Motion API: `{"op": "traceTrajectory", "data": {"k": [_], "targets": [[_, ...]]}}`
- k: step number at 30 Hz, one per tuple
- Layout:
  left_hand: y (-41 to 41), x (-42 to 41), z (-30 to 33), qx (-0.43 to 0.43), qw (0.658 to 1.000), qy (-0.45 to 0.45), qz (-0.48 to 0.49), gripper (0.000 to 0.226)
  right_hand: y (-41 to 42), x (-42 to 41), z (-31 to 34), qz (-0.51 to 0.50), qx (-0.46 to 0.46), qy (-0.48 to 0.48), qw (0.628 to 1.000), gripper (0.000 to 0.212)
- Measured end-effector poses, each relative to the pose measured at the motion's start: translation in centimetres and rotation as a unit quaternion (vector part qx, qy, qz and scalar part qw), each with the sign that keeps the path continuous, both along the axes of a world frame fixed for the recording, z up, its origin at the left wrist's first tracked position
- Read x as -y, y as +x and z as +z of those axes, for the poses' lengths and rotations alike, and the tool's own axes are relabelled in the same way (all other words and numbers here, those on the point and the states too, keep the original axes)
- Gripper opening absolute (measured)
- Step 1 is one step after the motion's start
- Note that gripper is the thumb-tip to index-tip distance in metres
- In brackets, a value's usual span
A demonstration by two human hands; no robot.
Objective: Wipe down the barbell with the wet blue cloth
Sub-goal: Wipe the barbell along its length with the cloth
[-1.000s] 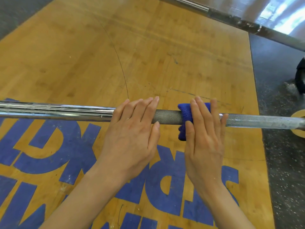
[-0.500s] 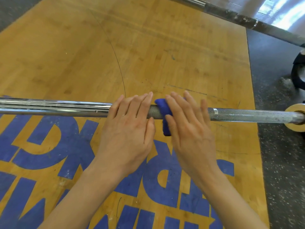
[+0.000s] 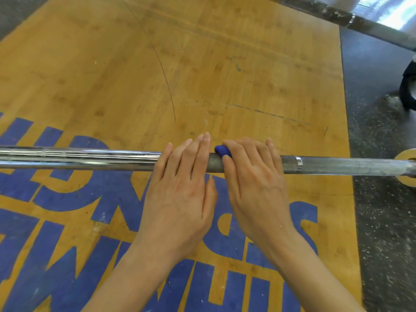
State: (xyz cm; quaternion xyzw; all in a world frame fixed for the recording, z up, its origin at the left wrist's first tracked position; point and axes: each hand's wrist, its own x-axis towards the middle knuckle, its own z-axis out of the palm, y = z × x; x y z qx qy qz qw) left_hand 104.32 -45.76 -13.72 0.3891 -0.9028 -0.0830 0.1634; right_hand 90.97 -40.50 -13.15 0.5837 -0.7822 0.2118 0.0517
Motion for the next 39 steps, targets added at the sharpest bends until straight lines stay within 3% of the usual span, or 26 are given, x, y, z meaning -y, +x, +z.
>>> {"op": "traceTrajectory", "data": {"k": [4,8,13,17,24,27,30,34,39], "targets": [[1.0,-1.9,0.3,0.011,1.0,0.01,-0.009,0.062,-1.5,-2.5,1.0,-0.03,-0.009,0.019,0.999,0.045],[1.8,-3.8,0.5,0.016,1.0,0.021,-0.006,0.062,1.9,-2.7,0.9,-0.006,0.02,0.034,0.999,0.035],[2.6,-4.1,1.2,0.023,0.999,0.031,0.004,0.063,0.7,-5.4,1.5,-0.012,0.0,0.078,0.997,0.049],[3.3,-4.7,1.0,0.049,0.998,0.027,-0.015,0.06,3.2,-5.5,1.4,-0.011,0.026,0.059,0.998,0.039],[4.6,-7.2,1.2,0.039,0.998,0.032,-0.022,0.057,4.1,-7.6,1.7,-0.015,0.023,0.077,0.997,0.038],[5.3,-8.4,1.2,0.039,0.998,0.039,-0.022,0.057,4.0,-8.6,1.8,0.04,-0.003,0.113,0.993,0.044],[5.9,-9.6,1.4,0.049,0.998,0.039,-0.027,0.058,2.8,-10.9,2.6,0.015,0.004,0.135,0.991,0.052],[6.7,-11.2,1.2,0.046,0.998,0.027,-0.027,0.061,5.9,-11.3,2.4,0.01,0.02,0.137,0.99,0.04],[7.6,-13.2,1.4,0.045,0.998,0.036,-0.03,0.062,4.9,-14.4,3.2,0.002,0.009,0.15,0.989,0.041]]}}
